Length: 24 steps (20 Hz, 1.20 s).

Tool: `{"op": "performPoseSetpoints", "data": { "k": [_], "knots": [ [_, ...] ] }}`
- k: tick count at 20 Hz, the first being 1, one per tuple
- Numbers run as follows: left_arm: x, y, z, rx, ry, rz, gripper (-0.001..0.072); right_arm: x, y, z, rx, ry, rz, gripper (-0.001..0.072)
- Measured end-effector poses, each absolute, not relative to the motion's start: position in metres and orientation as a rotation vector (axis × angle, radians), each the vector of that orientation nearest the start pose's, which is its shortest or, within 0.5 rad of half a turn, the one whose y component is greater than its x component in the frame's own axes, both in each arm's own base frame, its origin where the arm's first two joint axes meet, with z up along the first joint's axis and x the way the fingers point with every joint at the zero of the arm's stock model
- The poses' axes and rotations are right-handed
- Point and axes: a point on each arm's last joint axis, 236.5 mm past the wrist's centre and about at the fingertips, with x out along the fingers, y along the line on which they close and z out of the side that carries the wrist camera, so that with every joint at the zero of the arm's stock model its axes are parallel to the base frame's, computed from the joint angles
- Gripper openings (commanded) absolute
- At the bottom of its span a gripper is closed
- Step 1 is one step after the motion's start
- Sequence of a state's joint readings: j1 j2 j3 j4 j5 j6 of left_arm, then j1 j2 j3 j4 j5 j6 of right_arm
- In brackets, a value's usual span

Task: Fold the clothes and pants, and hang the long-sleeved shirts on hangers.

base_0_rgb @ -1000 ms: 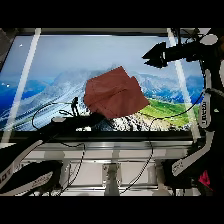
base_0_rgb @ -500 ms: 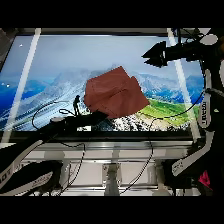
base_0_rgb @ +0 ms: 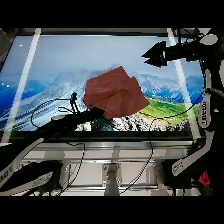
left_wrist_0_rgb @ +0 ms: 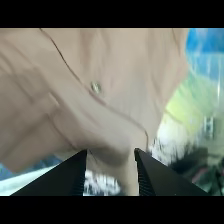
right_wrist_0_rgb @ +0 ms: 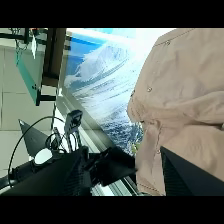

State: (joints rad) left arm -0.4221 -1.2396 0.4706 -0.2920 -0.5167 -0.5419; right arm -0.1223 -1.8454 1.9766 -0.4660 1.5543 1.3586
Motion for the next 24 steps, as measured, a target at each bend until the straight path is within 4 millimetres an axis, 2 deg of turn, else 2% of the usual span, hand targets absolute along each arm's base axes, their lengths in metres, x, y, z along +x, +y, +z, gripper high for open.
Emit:
{"op": "performPoseSetpoints", "data": {
  "k": [1,2,3,4,5,8,12,15,19,20,21,22,24],
  "knots": [
    [0.32,-0.266,-0.052,-0.811,0.973,-0.546,0.014,0.493,0.153,0.146,0.688,1.098,0.905,0.0498],
    [0.327,-0.269,-0.054,-0.813,0.975,-0.543,0.0011,0.493,0.154,0.146,0.687,1.099,0.906,0.0404],
    [0.332,-0.273,-0.055,-0.819,0.978,-0.546,0.0007,0.493,0.155,0.146,0.686,1.099,0.907,0.0241],
    [0.337,-0.278,-0.055,-0.825,0.981,-0.558,0.0006,0.492,0.156,0.146,0.685,1.1,0.909,0.0022],
    [0.341,-0.282,-0.053,-0.832,0.982,-0.569,0.0005,0.492,0.156,0.146,0.684,1.101,0.91,0.001],
    [0.358,-0.282,-0.04,-0.806,0.943,-0.609,0.0002,0.491,0.153,0.14,0.661,1.12,0.892,0.0009],
    [0.383,-0.258,0.005,-0.586,0.887,-0.683,0.0003,0.491,0.136,0.109,0.583,1.195,0.785,0.0007],
    [0.387,-0.222,0.028,-0.322,0.957,-0.703,0.0005,0.491,0.125,0.08,0.555,1.278,0.705,0.0007],
    [0.382,-0.157,0.026,-0.005,1.098,-0.603,0.0008,0.485,0.127,0.051,0.538,1.368,0.683,0.0009],
    [0.381,-0.146,0.023,0.045,1.126,-0.576,0.0069,0.484,0.127,0.048,0.536,1.381,0.68,0.0011],
    [0.38,-0.136,0.02,0.083,1.147,-0.553,0.026,0.482,0.128,0.045,0.533,1.391,0.681,0.0034],
    [0.38,-0.128,0.018,0.117,1.162,-0.534,0.0402,0.482,0.129,0.043,0.533,1.395,0.678,0.006],
    [0.379,-0.112,0.014,0.183,1.192,-0.496,0.0419,0.485,0.129,0.041,0.53,1.392,0.67,0.0259]
  ]
}}
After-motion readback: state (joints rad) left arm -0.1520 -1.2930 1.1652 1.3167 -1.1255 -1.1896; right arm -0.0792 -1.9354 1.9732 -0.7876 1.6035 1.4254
